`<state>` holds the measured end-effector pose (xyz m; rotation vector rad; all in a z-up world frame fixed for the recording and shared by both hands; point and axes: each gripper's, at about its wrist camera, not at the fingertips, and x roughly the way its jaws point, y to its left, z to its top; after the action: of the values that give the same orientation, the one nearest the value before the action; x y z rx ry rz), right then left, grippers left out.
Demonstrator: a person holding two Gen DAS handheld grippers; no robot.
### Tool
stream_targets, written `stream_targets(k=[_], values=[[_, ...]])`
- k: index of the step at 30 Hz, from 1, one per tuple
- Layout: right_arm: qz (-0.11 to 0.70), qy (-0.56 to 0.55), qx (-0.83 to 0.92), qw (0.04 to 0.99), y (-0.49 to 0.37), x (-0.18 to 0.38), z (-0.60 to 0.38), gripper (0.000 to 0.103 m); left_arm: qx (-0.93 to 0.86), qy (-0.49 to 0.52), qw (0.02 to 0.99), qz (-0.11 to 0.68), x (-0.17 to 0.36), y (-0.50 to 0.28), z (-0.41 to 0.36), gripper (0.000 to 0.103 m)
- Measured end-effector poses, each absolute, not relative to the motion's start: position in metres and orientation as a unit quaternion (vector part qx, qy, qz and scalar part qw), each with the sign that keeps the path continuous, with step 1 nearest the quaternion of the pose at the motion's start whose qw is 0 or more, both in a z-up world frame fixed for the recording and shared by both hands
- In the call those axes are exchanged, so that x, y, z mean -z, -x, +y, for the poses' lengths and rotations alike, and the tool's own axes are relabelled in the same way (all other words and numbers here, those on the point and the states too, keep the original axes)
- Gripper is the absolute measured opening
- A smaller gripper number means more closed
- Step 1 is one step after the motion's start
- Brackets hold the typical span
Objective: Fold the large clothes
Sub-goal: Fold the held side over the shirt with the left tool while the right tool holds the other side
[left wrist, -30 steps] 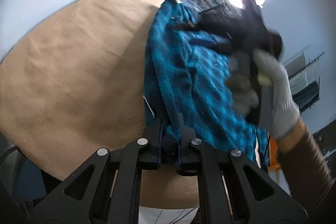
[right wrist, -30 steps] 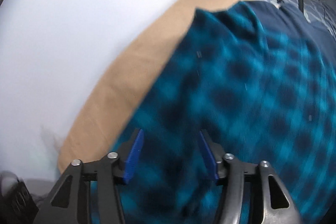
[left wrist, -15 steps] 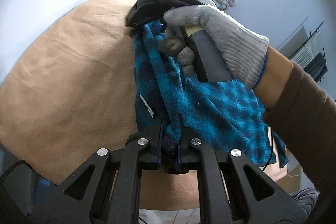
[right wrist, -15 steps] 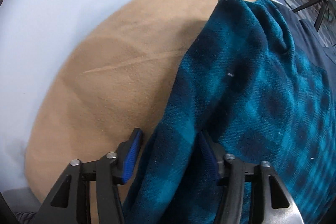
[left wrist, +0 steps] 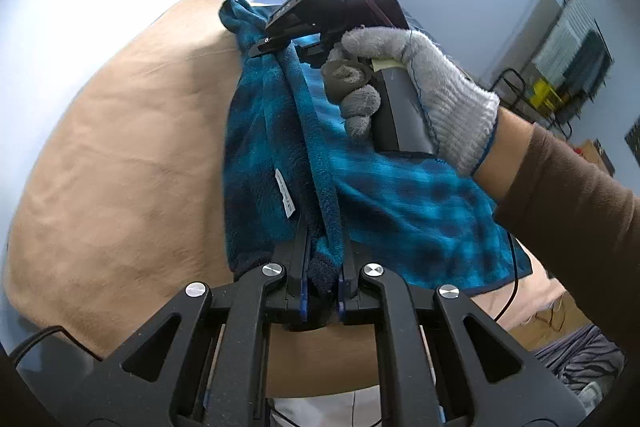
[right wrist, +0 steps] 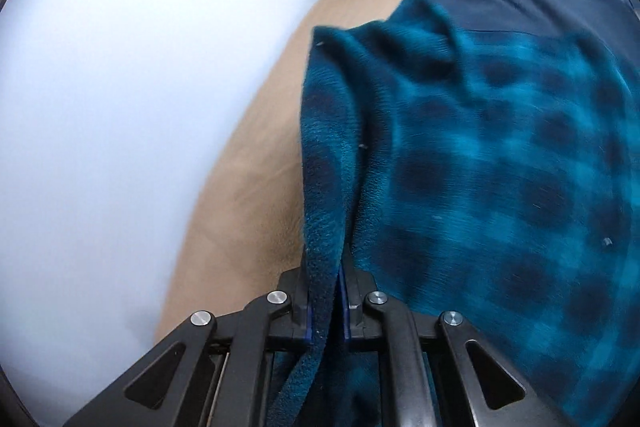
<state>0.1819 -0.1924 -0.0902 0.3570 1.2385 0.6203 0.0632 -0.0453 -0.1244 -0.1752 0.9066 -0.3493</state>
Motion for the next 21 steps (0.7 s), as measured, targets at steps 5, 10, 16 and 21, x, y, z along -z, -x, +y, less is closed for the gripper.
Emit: stream_targets(k=[5, 10, 16, 21], values=[[0.532, -0.255, -0.284, 0.756, -0.171, 0.093, -0.256, 0.007, 0.188, 0.031, 0.879, 0.437, 0.120, -0.061, -0.084, 0.007], [0.519, -0.302, -0.253, 0.759, -0.148, 0.106, -0.309, 0.007, 0.209, -0.007, 0.870, 0.447, 0.126, -0.060, -0.113, 0.007], [0.534, -0.318, -0.207, 0.756, -0.133, 0.124, -0.347, 0.007, 0.226, -0.023, 0.852, 0.471, 0.143, -0.060, -0.127, 0.007], [0.538, -0.303, -0.204, 0.759, -0.130, 0.122, -0.340, 0.007, 0.246, 0.003, 0.841, 0.482, 0.145, -0.063, -0.115, 0.009]])
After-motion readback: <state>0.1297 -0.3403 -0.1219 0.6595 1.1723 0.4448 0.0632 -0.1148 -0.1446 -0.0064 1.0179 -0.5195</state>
